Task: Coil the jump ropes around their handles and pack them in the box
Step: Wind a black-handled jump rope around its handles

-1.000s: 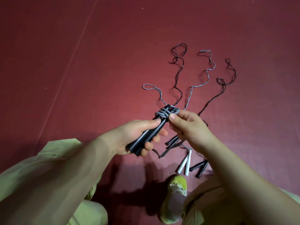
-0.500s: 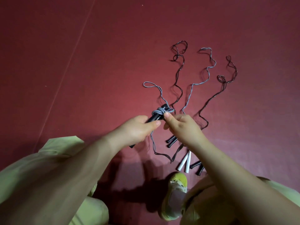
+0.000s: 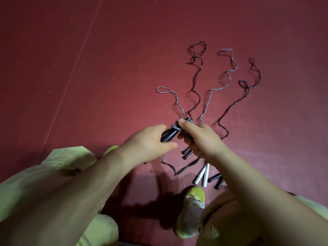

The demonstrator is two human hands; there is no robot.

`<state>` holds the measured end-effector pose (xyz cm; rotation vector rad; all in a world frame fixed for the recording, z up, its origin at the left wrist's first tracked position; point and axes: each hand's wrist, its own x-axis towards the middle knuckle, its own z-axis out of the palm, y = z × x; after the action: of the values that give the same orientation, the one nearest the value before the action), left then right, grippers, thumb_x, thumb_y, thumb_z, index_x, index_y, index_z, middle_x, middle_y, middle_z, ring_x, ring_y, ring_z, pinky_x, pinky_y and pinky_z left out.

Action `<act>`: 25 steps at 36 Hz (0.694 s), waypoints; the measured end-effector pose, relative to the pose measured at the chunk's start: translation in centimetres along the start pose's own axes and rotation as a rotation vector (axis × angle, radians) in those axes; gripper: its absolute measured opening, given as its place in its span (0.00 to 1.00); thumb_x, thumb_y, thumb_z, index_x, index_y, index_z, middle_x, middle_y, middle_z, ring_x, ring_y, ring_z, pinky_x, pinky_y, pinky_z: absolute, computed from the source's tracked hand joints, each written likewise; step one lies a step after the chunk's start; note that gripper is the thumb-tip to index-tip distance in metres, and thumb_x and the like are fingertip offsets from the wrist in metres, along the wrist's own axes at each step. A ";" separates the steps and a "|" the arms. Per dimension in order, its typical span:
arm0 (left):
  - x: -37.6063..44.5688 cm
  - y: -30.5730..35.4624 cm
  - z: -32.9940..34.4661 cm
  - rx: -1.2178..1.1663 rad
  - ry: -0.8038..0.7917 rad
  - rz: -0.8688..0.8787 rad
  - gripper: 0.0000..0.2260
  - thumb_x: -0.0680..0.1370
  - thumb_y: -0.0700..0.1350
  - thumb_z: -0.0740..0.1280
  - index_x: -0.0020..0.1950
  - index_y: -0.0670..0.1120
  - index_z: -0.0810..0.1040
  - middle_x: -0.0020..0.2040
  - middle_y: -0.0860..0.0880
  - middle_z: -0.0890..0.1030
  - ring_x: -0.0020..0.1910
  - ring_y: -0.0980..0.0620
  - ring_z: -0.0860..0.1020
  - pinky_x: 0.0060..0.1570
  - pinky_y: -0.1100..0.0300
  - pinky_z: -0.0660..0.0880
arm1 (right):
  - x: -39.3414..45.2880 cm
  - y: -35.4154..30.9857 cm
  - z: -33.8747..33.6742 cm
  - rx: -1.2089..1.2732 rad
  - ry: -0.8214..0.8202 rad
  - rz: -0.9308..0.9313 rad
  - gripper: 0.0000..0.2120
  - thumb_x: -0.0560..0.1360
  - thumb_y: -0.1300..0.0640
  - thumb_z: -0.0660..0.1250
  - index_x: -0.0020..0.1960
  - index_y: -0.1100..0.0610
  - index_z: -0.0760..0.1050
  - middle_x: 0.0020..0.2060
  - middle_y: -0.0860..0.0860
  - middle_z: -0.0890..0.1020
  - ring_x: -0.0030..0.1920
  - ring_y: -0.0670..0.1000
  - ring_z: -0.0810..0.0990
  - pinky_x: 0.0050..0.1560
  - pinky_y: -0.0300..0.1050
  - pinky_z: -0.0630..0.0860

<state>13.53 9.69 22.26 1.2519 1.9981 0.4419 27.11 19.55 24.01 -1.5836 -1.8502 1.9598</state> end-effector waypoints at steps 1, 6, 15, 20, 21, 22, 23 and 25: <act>0.1 0.0 0.0 -0.073 -0.051 -0.019 0.17 0.71 0.58 0.70 0.39 0.48 0.67 0.33 0.53 0.71 0.33 0.51 0.70 0.33 0.55 0.64 | 0.0 0.1 0.1 0.000 0.003 -0.011 0.20 0.76 0.43 0.63 0.37 0.59 0.78 0.27 0.51 0.66 0.22 0.47 0.58 0.22 0.37 0.56; -0.6 0.8 -0.7 -0.789 -0.409 -0.116 0.11 0.69 0.47 0.73 0.45 0.44 0.75 0.36 0.46 0.82 0.35 0.48 0.79 0.38 0.56 0.75 | -0.1 0.1 0.1 0.075 -0.021 -0.119 0.18 0.79 0.53 0.60 0.31 0.54 0.63 0.24 0.49 0.61 0.24 0.48 0.55 0.24 0.38 0.52; -1.3 1.7 -1.3 -1.282 -0.740 -0.255 0.25 0.69 0.65 0.55 0.46 0.45 0.75 0.30 0.50 0.71 0.24 0.54 0.69 0.26 0.64 0.68 | 0.8 0.4 -0.5 0.280 -0.037 -0.170 0.10 0.67 0.48 0.58 0.33 0.54 0.67 0.25 0.48 0.68 0.26 0.48 0.63 0.28 0.43 0.57; -1.0 1.4 -0.5 -1.086 -0.522 -0.291 0.25 0.72 0.66 0.57 0.46 0.44 0.75 0.29 0.50 0.70 0.23 0.54 0.66 0.24 0.65 0.65 | 0.7 0.6 -0.1 0.171 -0.077 -0.134 0.19 0.80 0.45 0.57 0.34 0.54 0.68 0.26 0.50 0.66 0.26 0.47 0.61 0.27 0.40 0.59; -0.9 1.2 -0.2 -1.012 -0.462 -0.287 0.24 0.75 0.65 0.57 0.46 0.44 0.75 0.29 0.51 0.71 0.22 0.54 0.66 0.24 0.65 0.65 | 0.5 0.6 0.0 0.150 -0.089 -0.122 0.20 0.83 0.47 0.54 0.36 0.55 0.66 0.25 0.48 0.65 0.25 0.46 0.60 0.25 0.38 0.58; -0.9 1.1 0.1 -0.943 -0.410 -0.279 0.23 0.77 0.64 0.56 0.46 0.44 0.75 0.28 0.51 0.71 0.22 0.54 0.67 0.24 0.64 0.65 | 0.3 0.7 0.1 0.131 -0.101 -0.113 0.20 0.84 0.48 0.51 0.37 0.56 0.65 0.24 0.47 0.65 0.24 0.46 0.59 0.24 0.37 0.57; -0.8 1.0 0.3 -0.884 -0.371 -0.267 0.23 0.78 0.63 0.56 0.45 0.44 0.75 0.27 0.52 0.71 0.22 0.54 0.67 0.24 0.64 0.65 | 0.2 0.8 0.1 0.118 -0.111 -0.107 0.19 0.84 0.48 0.50 0.37 0.56 0.64 0.23 0.45 0.65 0.24 0.45 0.58 0.24 0.36 0.56; -0.7 0.9 0.5 -0.792 -0.316 -0.246 0.21 0.79 0.61 0.56 0.44 0.45 0.74 0.27 0.52 0.71 0.22 0.54 0.67 0.24 0.63 0.64 | 0.3 0.9 0.2 0.094 -0.124 -0.098 0.19 0.84 0.48 0.50 0.38 0.55 0.62 0.26 0.46 0.64 0.23 0.44 0.57 0.24 0.36 0.56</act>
<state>14.63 9.47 22.73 0.5308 1.4470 0.7595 27.38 19.33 23.13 -1.3482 -1.8099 2.1115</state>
